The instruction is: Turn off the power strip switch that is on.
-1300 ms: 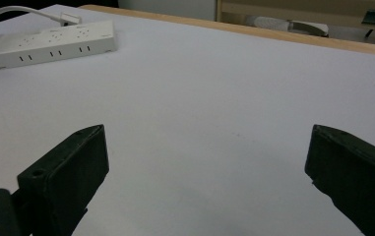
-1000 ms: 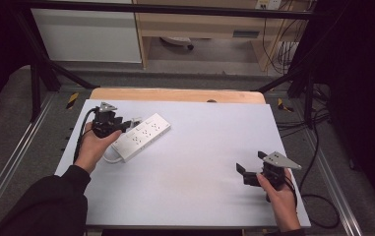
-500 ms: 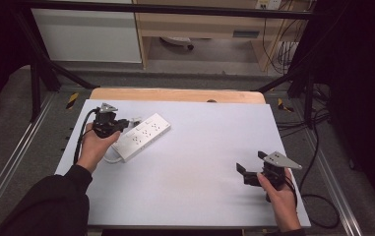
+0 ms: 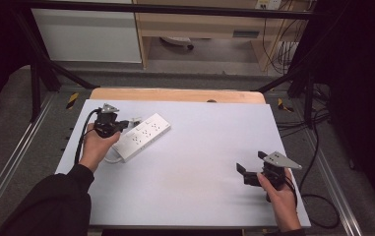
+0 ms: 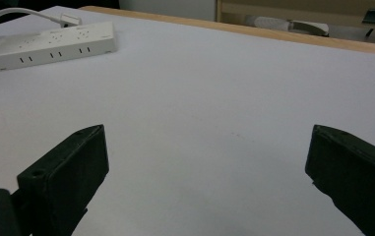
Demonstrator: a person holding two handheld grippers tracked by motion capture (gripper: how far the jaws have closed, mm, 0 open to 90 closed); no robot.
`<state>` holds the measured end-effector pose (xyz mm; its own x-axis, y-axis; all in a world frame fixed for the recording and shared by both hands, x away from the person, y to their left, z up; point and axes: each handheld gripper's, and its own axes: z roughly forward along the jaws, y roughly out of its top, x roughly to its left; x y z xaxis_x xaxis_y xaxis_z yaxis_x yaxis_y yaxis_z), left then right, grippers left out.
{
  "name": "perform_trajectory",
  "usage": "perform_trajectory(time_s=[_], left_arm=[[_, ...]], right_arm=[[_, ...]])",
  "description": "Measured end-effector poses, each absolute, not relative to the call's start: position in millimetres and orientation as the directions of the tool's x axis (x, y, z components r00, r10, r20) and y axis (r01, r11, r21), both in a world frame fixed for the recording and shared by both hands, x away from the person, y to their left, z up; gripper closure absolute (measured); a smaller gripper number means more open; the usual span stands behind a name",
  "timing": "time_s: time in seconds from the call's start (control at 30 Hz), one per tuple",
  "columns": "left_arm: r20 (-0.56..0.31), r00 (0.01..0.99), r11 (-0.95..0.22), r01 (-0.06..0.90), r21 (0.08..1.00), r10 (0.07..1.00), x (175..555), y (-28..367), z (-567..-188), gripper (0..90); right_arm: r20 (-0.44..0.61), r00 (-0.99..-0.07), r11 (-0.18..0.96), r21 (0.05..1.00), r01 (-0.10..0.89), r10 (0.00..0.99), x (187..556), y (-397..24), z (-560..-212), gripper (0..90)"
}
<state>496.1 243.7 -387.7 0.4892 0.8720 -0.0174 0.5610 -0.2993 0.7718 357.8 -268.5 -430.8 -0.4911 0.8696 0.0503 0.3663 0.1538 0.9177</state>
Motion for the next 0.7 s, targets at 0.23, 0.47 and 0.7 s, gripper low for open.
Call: perform_trajectory(time_s=[0.23,0.47,0.7], left_arm=[[-0.02,0.491,-0.299,0.563,0.77,0.871,497,244,-389,90.0],[-0.022,0.492,-0.302,0.569,0.765,0.87,498,242,-392,90.0],[-0.028,0.494,-0.307,0.582,0.753,0.869,499,241,-400,90.0]], right_arm=[[0.051,-0.49,0.153,0.918,0.366,0.87,358,-269,-431,3.1],[0.051,-0.489,0.151,0.918,0.365,0.871,357,-269,-430,3.1],[0.049,-0.489,0.152,0.919,0.363,0.871,357,-269,-430,3.1]])
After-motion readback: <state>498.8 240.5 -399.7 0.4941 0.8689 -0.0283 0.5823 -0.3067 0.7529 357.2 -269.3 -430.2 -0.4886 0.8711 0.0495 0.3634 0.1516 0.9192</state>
